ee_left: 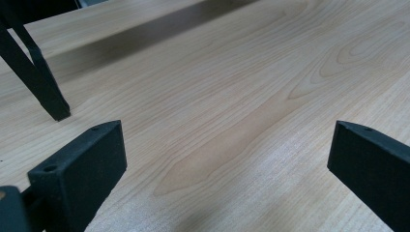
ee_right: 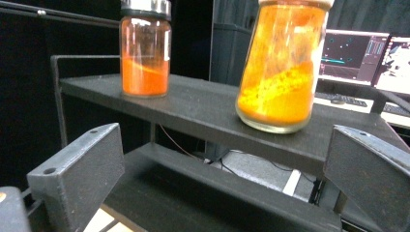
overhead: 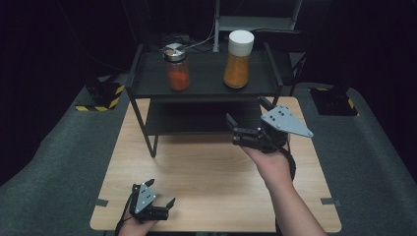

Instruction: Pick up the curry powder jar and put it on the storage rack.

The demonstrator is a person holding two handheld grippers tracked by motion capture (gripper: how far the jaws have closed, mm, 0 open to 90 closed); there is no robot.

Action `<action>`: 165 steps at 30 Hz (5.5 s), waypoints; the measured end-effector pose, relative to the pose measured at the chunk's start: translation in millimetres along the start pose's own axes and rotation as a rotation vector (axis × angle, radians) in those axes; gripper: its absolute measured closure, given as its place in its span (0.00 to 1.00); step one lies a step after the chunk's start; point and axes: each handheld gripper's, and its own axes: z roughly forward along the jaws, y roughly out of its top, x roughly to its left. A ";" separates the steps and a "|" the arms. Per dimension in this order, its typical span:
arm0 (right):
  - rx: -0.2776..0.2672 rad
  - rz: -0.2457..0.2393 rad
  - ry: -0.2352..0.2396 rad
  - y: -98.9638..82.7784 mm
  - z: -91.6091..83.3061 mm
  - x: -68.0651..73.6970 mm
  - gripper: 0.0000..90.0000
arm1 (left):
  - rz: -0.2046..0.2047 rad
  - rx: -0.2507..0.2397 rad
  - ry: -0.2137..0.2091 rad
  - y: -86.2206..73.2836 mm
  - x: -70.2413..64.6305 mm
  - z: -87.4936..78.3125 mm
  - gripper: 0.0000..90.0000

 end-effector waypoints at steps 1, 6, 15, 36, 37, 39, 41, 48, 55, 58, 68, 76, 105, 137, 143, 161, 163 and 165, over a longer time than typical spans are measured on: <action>0.000 -0.002 0.000 -1.5 -0.9 0.0 0.00 | 0.002 0.001 0.000 0.1 0.1 -0.1 0.01; 0.018 -0.022 0.001 -10.7 -7.2 3.1 0.00 | 0.000 0.002 0.002 0.3 -0.2 0.2 0.01; 0.037 -0.050 0.012 -27.4 -16.3 9.9 0.00 | 0.009 0.010 0.001 1.4 -0.1 0.1 0.01; 0.146 -0.032 0.033 -85.3 -31.4 13.2 0.00 | 0.015 0.019 -0.006 2.3 0.5 0.6 0.01; 0.151 -0.031 0.035 -88.2 -32.0 13.2 0.00 | 0.013 0.019 -0.006 2.2 0.5 0.8 0.01; 0.162 -0.031 0.036 -94.1 -33.0 13.7 0.00 | 0.013 0.018 -0.007 2.3 0.6 0.9 0.01; 0.176 -0.031 0.036 -99.2 -33.8 14.1 0.00 | 0.013 0.018 -0.006 2.1 0.5 0.9 0.01; 0.209 -0.018 0.039 -118.1 -38.0 14.2 0.00 | 0.019 0.019 -0.006 2.2 0.5 0.7 0.01; 0.236 -0.012 0.036 -134.1 -41.0 14.9 0.00 | 0.013 0.014 -0.004 1.8 0.8 0.6 0.01; 0.250 -0.010 0.035 -140.0 -41.8 14.2 0.00 | 0.014 0.017 -0.005 2.1 1.0 0.6 0.00; 0.289 0.004 0.032 -154.3 -43.7 14.3 0.00 | 0.002 0.007 -0.017 1.1 3.3 -0.3 0.00; 0.319 0.009 0.030 -164.8 -44.9 12.4 0.00 | 0.014 0.012 -0.038 1.7 6.0 -1.4 0.00; 0.404 -0.034 -0.004 -198.6 -58.6 11.2 0.00 | 0.052 0.022 -0.039 1.4 2.9 -1.0 0.00; 0.466 -0.089 -0.036 -192.3 -66.1 15.1 0.00 | 0.081 0.001 -0.031 -3.4 -1.4 -1.5 0.01; 0.463 -0.080 -0.051 -192.8 -66.5 16.2 0.00 | 0.079 0.006 -0.027 -2.7 -1.8 -1.2 0.01; 0.484 -0.065 -0.044 -190.1 -63.3 13.8 0.00 | 0.050 -0.015 -0.018 -4.8 -1.6 -3.3 0.01; 0.480 -0.062 -0.045 -190.5 -64.0 13.6 0.00 | 0.048 -0.013 -0.018 -4.5 -1.6 -3.1 0.01; 0.477 -0.062 -0.047 -191.0 -64.3 13.4 0.00 | 0.047 -0.014 -0.017 -4.5 -1.5 -3.2 0.01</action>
